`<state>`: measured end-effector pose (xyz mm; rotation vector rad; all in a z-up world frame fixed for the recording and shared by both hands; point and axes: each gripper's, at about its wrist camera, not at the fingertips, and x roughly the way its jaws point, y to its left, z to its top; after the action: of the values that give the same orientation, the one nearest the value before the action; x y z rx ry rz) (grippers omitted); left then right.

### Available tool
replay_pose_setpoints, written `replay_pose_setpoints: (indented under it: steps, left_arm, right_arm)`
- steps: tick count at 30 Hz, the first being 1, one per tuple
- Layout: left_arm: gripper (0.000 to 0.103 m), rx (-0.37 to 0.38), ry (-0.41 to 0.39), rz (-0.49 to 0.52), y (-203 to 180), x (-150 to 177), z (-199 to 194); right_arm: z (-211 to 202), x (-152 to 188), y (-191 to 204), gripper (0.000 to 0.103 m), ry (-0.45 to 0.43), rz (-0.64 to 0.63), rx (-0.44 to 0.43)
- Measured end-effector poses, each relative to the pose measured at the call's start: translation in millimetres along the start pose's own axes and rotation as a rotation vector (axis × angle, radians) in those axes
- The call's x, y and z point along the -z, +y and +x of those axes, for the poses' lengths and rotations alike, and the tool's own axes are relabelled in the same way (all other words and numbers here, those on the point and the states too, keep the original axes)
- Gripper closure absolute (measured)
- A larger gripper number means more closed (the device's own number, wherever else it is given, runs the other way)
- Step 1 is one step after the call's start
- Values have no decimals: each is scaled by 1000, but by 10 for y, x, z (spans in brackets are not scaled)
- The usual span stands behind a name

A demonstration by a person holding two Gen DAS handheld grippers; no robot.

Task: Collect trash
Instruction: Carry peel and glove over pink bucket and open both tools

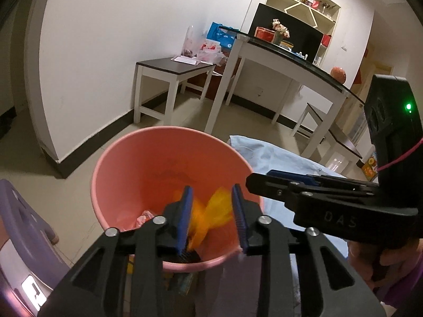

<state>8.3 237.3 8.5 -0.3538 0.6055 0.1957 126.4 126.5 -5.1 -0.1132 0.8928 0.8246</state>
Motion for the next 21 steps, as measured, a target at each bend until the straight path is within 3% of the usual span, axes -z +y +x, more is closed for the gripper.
replay_pose_setpoints:
  steps: [14,21]
  left_arm:
    - [71,26,32,4,-144,69,-60]
    - [71,56,47,7,-371,143,-134]
  right_arm:
    - [-322,203,-196,63,-31,37,16]
    - [-710,446,-434,63,-48,46,86]
